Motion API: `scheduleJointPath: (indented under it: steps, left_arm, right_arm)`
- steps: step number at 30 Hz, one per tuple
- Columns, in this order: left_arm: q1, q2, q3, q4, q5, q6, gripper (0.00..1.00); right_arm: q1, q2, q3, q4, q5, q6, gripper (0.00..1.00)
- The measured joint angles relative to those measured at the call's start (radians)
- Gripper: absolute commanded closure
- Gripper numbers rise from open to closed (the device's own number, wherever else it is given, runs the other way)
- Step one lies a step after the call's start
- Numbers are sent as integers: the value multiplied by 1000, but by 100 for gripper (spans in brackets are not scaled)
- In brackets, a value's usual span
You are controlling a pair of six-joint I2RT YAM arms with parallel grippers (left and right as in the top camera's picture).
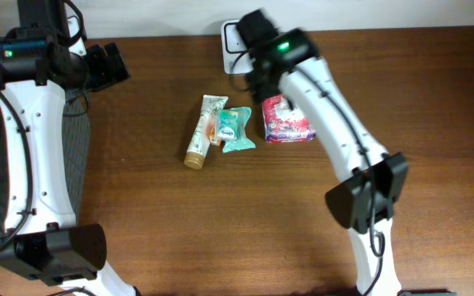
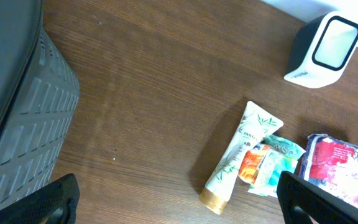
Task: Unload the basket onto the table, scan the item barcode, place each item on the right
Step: 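Hold the red-purple box in front of the scanner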
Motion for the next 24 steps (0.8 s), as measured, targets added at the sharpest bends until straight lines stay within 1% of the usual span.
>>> scheduleJointPath:
  steps: [1, 2, 3, 5, 7, 9, 11, 12, 13, 14, 15, 16, 20, 21, 24]
  left_arm:
    - [0, 0, 0, 0, 0, 0, 1]
    - [0, 0, 0, 0, 0, 0, 1]
    - [0, 0, 0, 0, 0, 0, 1]
    - [0, 0, 0, 0, 0, 0, 1]
    - [0, 0, 0, 0, 0, 0, 1]
    - [0, 0, 0, 1, 0, 0, 1]
    - [0, 0, 0, 2, 0, 0, 1]
    - [0, 0, 0, 0, 0, 0, 1]
    - [0, 0, 0, -1, 0, 0, 1]
    - [0, 0, 0, 0, 0, 0, 1]
    - [0, 0, 0, 0, 0, 0, 1]
    - [0, 0, 0, 1, 0, 0, 1]
    - [0, 0, 0, 0, 0, 0, 1]
    - [0, 0, 0, 0, 0, 0, 1]
    - [0, 0, 0, 1, 0, 0, 1]
  right_arm:
    - [-53, 0, 7, -10, -43, -10, 0]
    - [-103, 0, 3, -17, -156, -46, 6]
    - [-243, 3, -22, -18, -295, -96, 16]
    - [-366, 4, -87, -2, -502, -149, 19]
    - [-495, 16, -215, 54, -713, -193, 20]
    - [-535, 30, -357, 157, -860, -211, 21]
    - [-529, 40, -498, 290, -988, -219, 21]
    - [-524, 41, -547, 345, -1029, -221, 26]
    - [-517, 42, -599, 410, -1075, -222, 48]
    - [-510, 42, -636, 444, -1100, -224, 77]
    - [-503, 42, -666, 472, -1121, -223, 92]
    - [-495, 42, -684, 488, -1137, -222, 96]
    - [-476, 41, -689, 508, -1221, -190, 96]
    - [-464, 42, -664, 517, -1242, -153, 96]
    - [-430, 51, -486, 586, -1255, -3, 96]
